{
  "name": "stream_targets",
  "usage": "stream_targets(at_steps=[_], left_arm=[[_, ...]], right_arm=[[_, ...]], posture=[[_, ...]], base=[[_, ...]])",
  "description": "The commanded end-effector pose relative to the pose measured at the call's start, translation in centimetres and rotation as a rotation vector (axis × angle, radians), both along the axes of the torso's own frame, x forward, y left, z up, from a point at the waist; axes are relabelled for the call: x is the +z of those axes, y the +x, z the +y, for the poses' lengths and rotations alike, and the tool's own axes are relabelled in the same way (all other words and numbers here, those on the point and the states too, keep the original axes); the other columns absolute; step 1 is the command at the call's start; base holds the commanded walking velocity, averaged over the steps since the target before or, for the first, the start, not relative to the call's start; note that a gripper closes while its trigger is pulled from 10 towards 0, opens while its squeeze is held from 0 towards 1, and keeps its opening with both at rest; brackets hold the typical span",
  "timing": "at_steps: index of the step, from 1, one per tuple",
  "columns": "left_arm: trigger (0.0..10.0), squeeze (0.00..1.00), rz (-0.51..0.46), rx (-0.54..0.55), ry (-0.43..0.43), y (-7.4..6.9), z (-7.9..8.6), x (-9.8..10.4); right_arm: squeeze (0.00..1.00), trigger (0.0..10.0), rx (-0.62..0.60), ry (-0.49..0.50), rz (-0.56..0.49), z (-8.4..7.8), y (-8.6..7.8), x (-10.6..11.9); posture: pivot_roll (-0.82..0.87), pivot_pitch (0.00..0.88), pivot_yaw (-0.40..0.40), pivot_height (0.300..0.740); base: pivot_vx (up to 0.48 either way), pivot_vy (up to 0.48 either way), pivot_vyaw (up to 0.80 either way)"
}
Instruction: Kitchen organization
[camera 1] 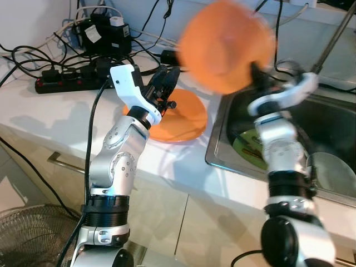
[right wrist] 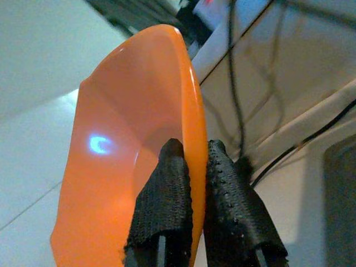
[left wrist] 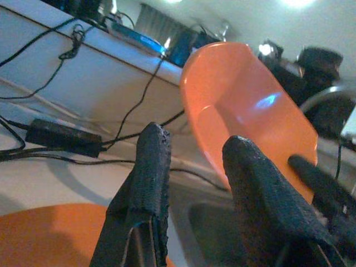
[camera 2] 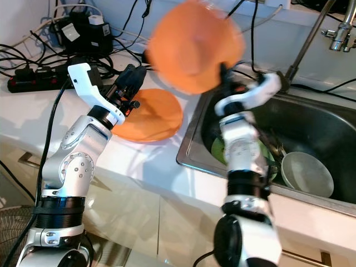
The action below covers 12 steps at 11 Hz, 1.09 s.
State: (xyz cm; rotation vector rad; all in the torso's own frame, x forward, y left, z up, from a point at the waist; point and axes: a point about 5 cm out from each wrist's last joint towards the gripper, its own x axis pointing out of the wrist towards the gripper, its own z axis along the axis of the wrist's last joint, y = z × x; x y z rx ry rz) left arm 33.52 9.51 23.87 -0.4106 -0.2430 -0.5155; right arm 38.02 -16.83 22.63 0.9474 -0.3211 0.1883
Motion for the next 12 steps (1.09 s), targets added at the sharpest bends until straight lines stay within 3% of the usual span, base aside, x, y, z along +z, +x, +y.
stream_targets(at_steps=[1, 2, 3, 4, 5, 9, 10, 12], left_arm=[[10.0, 0.0, -0.003, -0.022, 0.032, -0.2, -0.5, -0.2], [10.0, 0.0, 0.004, -0.044, 0.091, -0.4, -0.9, -0.7], [10.0, 0.0, 0.042, -0.108, 0.2, -0.7, -1.5, -2.1], [10.0, 0.0, 0.062, -0.17, 0.28, -1.2, -1.9, -3.1], [10.0, 0.0, 0.085, -0.253, 0.374, -2.1, -2.2, -4.5], [10.0, 0.0, 0.117, -0.366, 0.469, -3.3, -2.7, -6.3], [10.0, 0.0, 0.118, -0.393, 0.476, -3.6, -2.9, -6.5], [10.0, 0.0, 0.12, -0.43, 0.504, -4.0, -3.1, -6.8]], right_arm=[[0.0, 0.0, -0.055, 0.018, -0.043, -1.0, 0.1, 1.4], [0.0, 0.0, -0.141, 0.009, -0.022, -2.6, 0.2, 1.3], [0.0, 0.0, -0.267, -0.08, 0.007, -4.8, 0.0, 1.0], [0.0, 0.0, -0.337, -0.135, 0.034, -6.0, -0.2, 0.6], [0.0, 9.8, -0.431, -0.232, 0.078, -7.4, -0.5, 0.0], [0.0, 10.0, -0.557, -0.632, 0.24, -8.6, -0.8, -3.2], [0.0, 10.0, -0.557, -0.754, 0.285, -8.5, -0.8, -4.3], [0.0, 10.0, -0.534, -0.889, 0.351, -8.1, -0.7, -5.8]], posture=[[0.22, 0.0, -0.053, 0.74], [0.22, 0.0, -0.052, 0.74], [0.22, 0.0, -0.048, 0.74], [0.22, 0.0, -0.047, 0.74], [0.22, 0.0, -0.045, 0.74], [0.22, 0.0, -0.046, 0.74], [0.22, 0.0, -0.048, 0.74], [0.22, 0.003, -0.05, 0.74]], base=[[0.0, 0.0, 0.0], [0.0, 0.0, 0.0], [0.0, 0.0, 0.0], [0.0, 0.0, 0.0], [0.0, 0.0, 0.0], [0.0, 0.0, 0.0], [0.0, 0.0, 0.0], [0.0, 0.0, 0.0]])
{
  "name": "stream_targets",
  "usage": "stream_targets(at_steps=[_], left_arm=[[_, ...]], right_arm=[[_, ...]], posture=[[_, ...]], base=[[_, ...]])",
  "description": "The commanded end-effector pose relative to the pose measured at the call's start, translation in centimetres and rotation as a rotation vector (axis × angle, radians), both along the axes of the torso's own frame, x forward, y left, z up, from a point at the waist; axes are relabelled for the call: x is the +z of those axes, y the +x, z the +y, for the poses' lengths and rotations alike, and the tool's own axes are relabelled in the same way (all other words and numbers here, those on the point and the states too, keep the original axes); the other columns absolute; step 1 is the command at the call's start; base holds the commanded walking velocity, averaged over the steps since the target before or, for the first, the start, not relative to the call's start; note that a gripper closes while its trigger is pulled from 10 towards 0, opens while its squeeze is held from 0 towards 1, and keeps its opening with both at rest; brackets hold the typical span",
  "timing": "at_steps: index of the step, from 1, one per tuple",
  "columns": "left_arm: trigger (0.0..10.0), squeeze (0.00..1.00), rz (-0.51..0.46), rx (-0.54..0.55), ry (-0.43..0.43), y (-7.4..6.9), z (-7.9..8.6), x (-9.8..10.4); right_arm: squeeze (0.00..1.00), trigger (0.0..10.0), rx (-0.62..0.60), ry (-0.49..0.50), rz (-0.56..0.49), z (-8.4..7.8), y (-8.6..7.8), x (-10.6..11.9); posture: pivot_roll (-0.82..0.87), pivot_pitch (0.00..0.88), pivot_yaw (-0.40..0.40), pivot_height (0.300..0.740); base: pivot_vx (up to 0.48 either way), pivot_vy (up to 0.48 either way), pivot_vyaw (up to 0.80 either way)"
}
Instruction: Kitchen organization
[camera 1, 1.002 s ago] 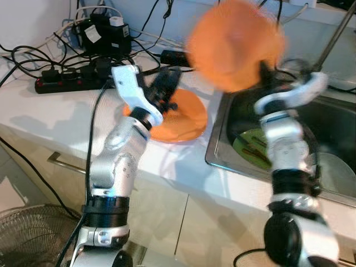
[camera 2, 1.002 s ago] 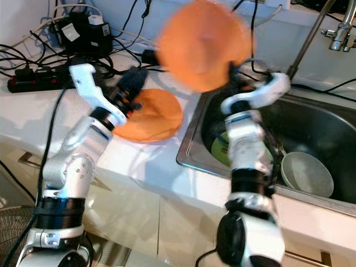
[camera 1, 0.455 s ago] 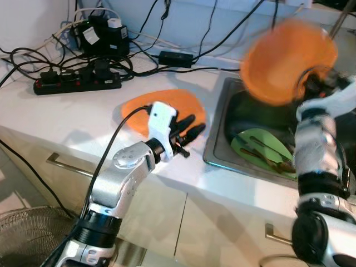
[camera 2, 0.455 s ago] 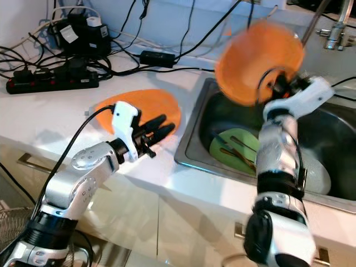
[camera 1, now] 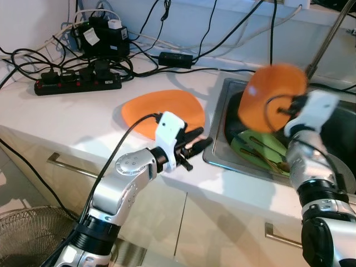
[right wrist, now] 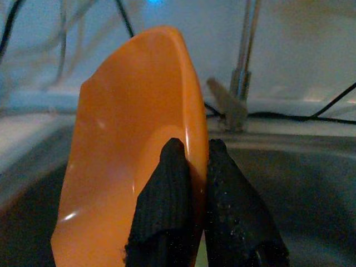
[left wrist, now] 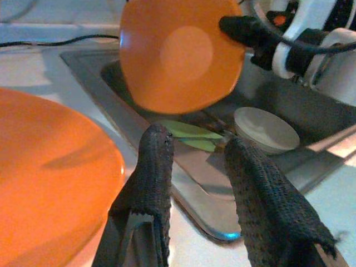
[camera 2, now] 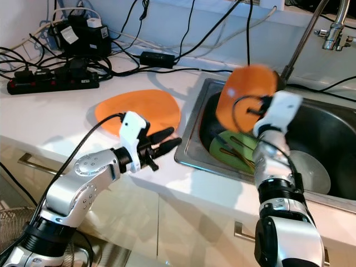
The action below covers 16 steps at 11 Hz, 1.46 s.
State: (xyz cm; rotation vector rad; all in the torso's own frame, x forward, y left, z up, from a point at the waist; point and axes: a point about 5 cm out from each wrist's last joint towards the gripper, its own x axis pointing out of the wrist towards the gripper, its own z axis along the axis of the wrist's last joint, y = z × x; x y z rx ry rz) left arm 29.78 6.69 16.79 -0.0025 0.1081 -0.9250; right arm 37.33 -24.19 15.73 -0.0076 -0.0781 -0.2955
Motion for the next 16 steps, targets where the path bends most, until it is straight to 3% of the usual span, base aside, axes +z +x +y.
stream_targets(at_steps=[1, 6, 8, 14, 15, 16], left_arm=[[10.0, 0.0, -0.007, -0.033, 0.021, -0.5, -0.3, 0.0], [10.0, 0.0, -0.003, -0.112, 0.079, -1.2, -0.5, -0.6], [10.0, 0.0, -0.002, -0.126, 0.085, -1.3, -0.6, -0.7], [10.0, 0.0, 0.013, -0.176, 0.107, -1.8, -0.9, -1.1], [10.0, 0.0, 0.014, -0.184, 0.107, -1.9, -1.0, -1.1], [10.0, 0.0, 0.015, -0.189, 0.108, -2.0, -1.0, -1.1]], right_arm=[[0.0, 10.0, -0.015, -0.043, 0.019, -0.4, 0.0, 0.0], [0.0, 10.0, 0.059, -0.081, 0.152, 1.4, 0.2, -2.4], [0.0, 10.0, 0.088, -0.062, 0.226, 2.0, 0.0, -3.8], [0.0, 10.0, 0.16, 0.039, 0.302, 3.6, -0.4, -5.8], [0.95, 10.0, 0.171, 0.044, 0.301, 3.7, -0.4, -5.8], [1.0, 10.0, 0.177, 0.045, 0.301, 3.8, -0.4, -5.8]], posture=[[0.22, 0.004, -0.052, 0.74], [0.23, 0.008, -0.056, 0.74], [0.23, 0.009, -0.058, 0.74], [0.23, 0.01, -0.059, 0.74], [0.23, 0.01, -0.059, 0.74], [0.23, 0.01, -0.059, 0.74]], base=[[0.0, 0.0, 0.0], [0.0, 0.0, 0.0], [0.0, 0.0, 0.0], [0.0, 0.0, 0.0], [0.0, 0.0, 0.0], [0.0, 0.0, 0.0]])
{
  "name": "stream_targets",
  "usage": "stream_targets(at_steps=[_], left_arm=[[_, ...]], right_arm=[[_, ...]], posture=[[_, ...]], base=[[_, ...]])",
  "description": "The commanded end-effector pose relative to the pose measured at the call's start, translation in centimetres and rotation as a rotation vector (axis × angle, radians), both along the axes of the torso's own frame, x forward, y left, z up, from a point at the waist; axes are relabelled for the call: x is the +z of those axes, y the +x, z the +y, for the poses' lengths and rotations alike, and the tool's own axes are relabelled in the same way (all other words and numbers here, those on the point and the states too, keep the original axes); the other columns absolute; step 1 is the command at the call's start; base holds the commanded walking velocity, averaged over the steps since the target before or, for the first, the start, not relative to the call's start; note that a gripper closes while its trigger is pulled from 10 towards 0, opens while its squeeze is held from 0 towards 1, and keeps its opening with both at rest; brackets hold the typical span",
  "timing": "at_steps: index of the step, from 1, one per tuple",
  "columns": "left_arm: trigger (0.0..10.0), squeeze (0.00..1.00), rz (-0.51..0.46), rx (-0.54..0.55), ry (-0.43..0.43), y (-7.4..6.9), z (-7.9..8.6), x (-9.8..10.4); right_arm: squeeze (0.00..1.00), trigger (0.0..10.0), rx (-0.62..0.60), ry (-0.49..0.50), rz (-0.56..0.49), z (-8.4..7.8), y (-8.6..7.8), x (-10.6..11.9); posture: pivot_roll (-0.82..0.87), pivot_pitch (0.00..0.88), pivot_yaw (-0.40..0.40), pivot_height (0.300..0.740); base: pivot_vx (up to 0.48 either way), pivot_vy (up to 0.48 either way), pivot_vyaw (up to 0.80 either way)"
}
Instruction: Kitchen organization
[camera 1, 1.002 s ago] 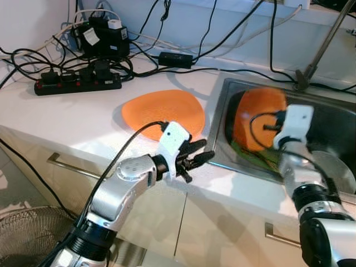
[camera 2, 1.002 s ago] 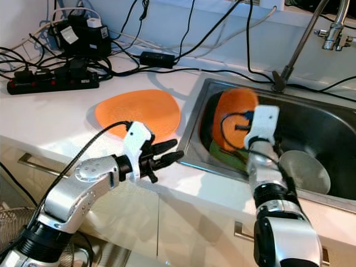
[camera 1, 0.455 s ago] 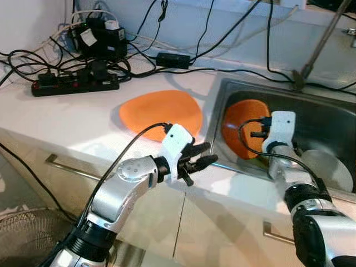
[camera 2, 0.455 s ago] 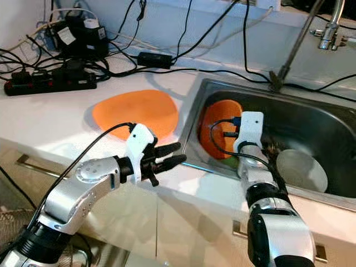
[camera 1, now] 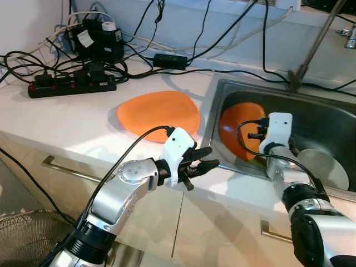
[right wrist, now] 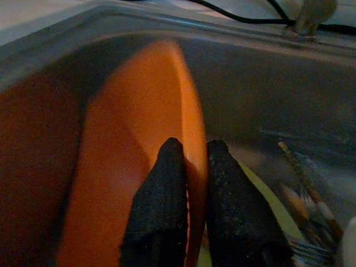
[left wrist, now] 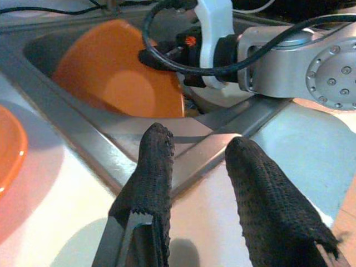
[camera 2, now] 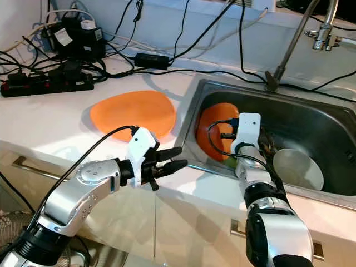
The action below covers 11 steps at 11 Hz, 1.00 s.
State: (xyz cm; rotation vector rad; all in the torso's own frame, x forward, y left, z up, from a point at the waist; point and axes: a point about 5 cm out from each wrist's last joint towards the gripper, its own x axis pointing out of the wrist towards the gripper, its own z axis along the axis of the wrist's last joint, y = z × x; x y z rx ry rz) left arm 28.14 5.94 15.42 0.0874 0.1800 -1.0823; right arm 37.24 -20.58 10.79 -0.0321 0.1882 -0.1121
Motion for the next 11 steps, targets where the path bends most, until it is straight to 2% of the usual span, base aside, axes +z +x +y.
stream_targets(at_steps=[1, 2, 7, 8, 9, 10, 11], left_arm=[[10.0, 0.0, -0.01, -0.028, 0.008, -0.34, -0.28, 0.23], [10.0, 0.0, -0.01, -0.03, 0.009, -0.38, -0.28, 0.22], [10.0, 0.0, -0.007, -0.036, 0.014, -0.48, -0.28, 0.05], [10.0, 0.0, -0.006, -0.042, 0.014, -0.59, -0.39, 0.01], [10.0, 0.0, -0.005, -0.044, 0.014, -0.62, -0.4, -0.01], [10.0, 0.0, -0.005, -0.046, 0.015, -0.64, -0.4, -0.05], [10.0, 0.0, -0.004, -0.047, 0.016, -0.64, -0.4, -0.06]], right_arm=[[0.75, 10.0, -0.006, 0.029, 0.036, 0.24, -0.26, -0.81], [0.0, 10.0, -0.004, 0.025, 0.036, 0.28, -0.25, -0.8], [0.0, 10.0, 0.003, 0.022, 0.037, 0.43, -0.27, -0.88], [0.19, 10.0, -0.006, -0.022, 0.047, 0.19, -0.31, -0.9], [0.0, 10.0, -0.004, -0.058, 0.04, 0.09, -0.3, -0.78], [0.0, 10.0, -0.009, -0.063, 0.029, 0.0, -0.27, -0.63], [0.13, 10.0, -0.01, -0.061, 0.011, 0.0, -0.15, -0.31]], posture=[[0.23, 0.01, -0.059, 0.74], [0.23, 0.011, -0.058, 0.74], [0.23, 0.005, -0.057, 0.74], [0.23, 0.0, -0.056, 0.74], [0.23, 0.0, -0.055, 0.74], [0.23, 0.0, -0.055, 0.74], [0.23, 0.0, -0.055, 0.74]], base=[[0.0, 0.0, 0.0], [0.0, 0.0, 0.0], [0.0, 0.0, 0.0], [0.0, 0.0, 0.0], [0.0, 0.0, 0.0], [0.0, 0.0, 0.0], [0.0, 0.0, 0.0]])
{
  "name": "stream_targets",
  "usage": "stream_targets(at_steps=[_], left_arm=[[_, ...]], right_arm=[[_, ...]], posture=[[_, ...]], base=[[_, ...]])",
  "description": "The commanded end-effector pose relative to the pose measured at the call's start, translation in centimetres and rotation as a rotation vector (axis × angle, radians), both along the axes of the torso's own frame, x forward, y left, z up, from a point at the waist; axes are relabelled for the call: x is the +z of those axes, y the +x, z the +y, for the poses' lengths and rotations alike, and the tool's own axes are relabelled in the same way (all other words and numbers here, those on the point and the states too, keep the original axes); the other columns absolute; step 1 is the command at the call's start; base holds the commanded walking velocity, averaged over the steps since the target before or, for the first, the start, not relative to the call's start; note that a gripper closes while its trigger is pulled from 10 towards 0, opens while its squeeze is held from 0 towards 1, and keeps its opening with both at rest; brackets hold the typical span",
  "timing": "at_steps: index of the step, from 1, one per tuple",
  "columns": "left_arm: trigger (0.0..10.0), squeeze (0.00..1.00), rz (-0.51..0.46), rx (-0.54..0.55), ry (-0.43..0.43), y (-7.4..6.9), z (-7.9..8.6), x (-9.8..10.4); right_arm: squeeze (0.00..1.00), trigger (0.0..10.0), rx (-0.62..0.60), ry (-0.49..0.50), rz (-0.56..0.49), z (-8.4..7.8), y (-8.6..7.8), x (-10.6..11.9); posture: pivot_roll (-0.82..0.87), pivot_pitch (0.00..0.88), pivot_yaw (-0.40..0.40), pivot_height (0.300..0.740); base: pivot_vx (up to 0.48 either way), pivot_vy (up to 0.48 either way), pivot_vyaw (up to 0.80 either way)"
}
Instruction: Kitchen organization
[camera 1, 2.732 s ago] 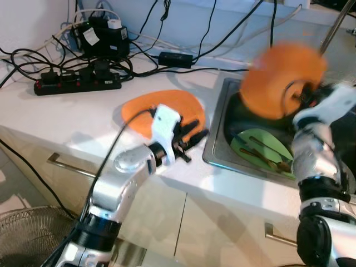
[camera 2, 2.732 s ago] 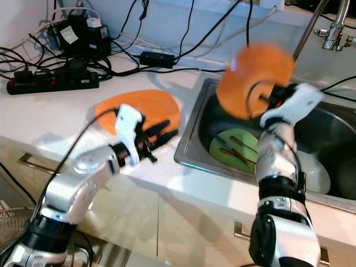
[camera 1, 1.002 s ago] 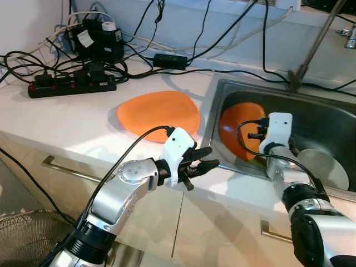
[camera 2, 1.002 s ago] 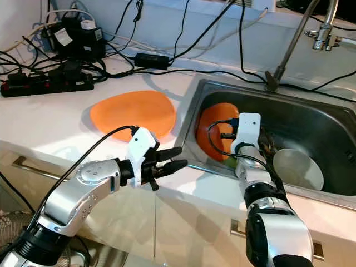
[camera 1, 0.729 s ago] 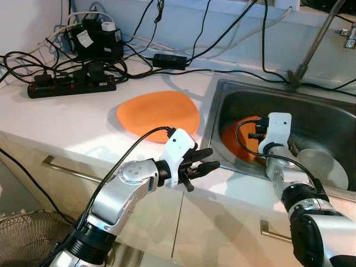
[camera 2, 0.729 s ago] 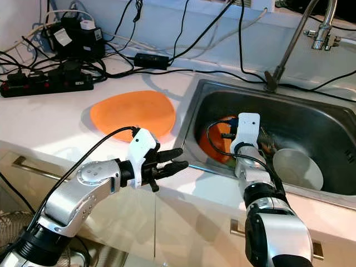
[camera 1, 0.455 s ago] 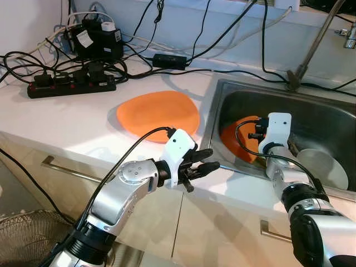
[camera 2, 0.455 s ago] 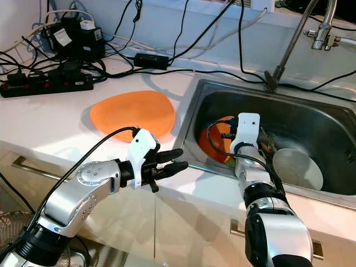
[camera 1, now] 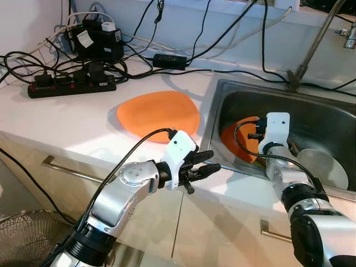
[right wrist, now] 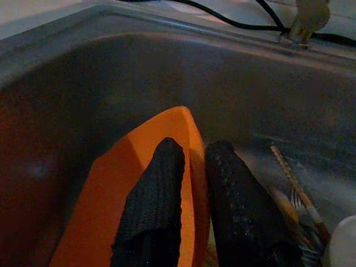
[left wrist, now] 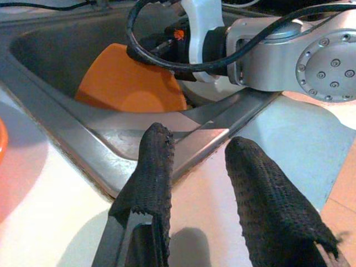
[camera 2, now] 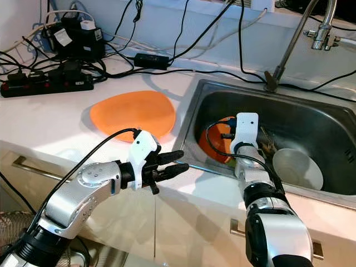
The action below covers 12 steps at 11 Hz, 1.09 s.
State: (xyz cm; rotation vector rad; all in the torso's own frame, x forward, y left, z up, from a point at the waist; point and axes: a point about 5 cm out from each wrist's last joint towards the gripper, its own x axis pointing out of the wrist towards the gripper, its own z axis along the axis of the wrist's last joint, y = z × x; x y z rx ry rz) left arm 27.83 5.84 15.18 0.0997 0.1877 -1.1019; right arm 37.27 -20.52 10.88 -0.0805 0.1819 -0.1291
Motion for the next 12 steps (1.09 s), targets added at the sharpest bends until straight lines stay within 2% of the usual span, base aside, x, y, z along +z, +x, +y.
stream_targets(at_steps=[1, 2, 6, 7, 8, 9, 10, 11, 12], left_arm=[[10.0, 0.0, -0.006, -0.027, 0.004, -0.3, -0.3, 0.2], [10.0, 0.0, -0.004, -0.027, 0.003, -0.4, -0.3, 0.2], [10.0, 0.0, -0.025, -0.005, 0.003, -0.2, -0.3, 0.3], [10.0, 0.0, -0.079, 0.057, 0.003, 0.5, 0.0, 0.7], [10.0, 0.0, -0.23, 0.235, 0.014, 2.4, 0.9, 2.2], [10.0, 0.0, -0.327, 0.265, 0.065, 2.8, 1.5, 3.2], [10.0, 0.0, -0.364, 0.273, 0.118, 2.7, 1.9, 3.5], [10.0, 0.0, -0.444, 0.263, 0.147, 2.7, 2.1, 3.9], [10.0, 0.0, -0.431, 0.195, 0.255, 2.1, 3.1, 3.8]], right_arm=[[1.0, 10.0, -0.009, -0.009, 0.003, -0.2, -0.1, -0.2], [0.0, 10.0, -0.021, -0.029, -0.008, -0.3, 0.0, 0.2], [0.0, 10.0, -0.012, -0.023, -0.019, 0.0, 0.0, 0.2], [0.0, 10.0, -0.003, -0.009, -0.039, 0.2, 0.1, 0.5], [0.0, 10.0, 0.039, 0.047, -0.1, 1.0, 0.5, 1.3], [0.0, 10.0, 0.091, 0.079, -0.151, 2.0, 0.7, 2.0], [0.0, 10.0, 0.129, 0.124, -0.188, 3.0, 0.9, 2.6], [0.0, 10.0, 0.151, 0.157, -0.209, 3.5, 1.0, 3.0], [0.0, 10.0, 0.174, 0.214, -0.225, 4.3, 1.1, 3.3]], posture=[[0.23, 0.0, -0.055, 0.74], [0.23, 0.0, -0.054, 0.74], [0.23, 0.001, -0.056, 0.74], [0.23, 0.005, -0.057, 0.74], [0.23, 0.008, -0.06, 0.74], [0.24, 0.01, -0.059, 0.74], [0.24, 0.012, -0.058, 0.74], [0.24, 0.013, -0.057, 0.74], [0.25, 0.015, -0.055, 0.74]], base=[[0.0, 0.0, 0.0], [0.0, 0.0, 0.0], [0.0, 0.0, 0.0], [0.0, 0.0, 0.0], [0.0, 0.0, 0.0], [0.0, 0.0, 0.0], [0.0, 0.0, 0.0], [0.0, 0.0, 0.0], [0.0, 0.0, 0.0]])
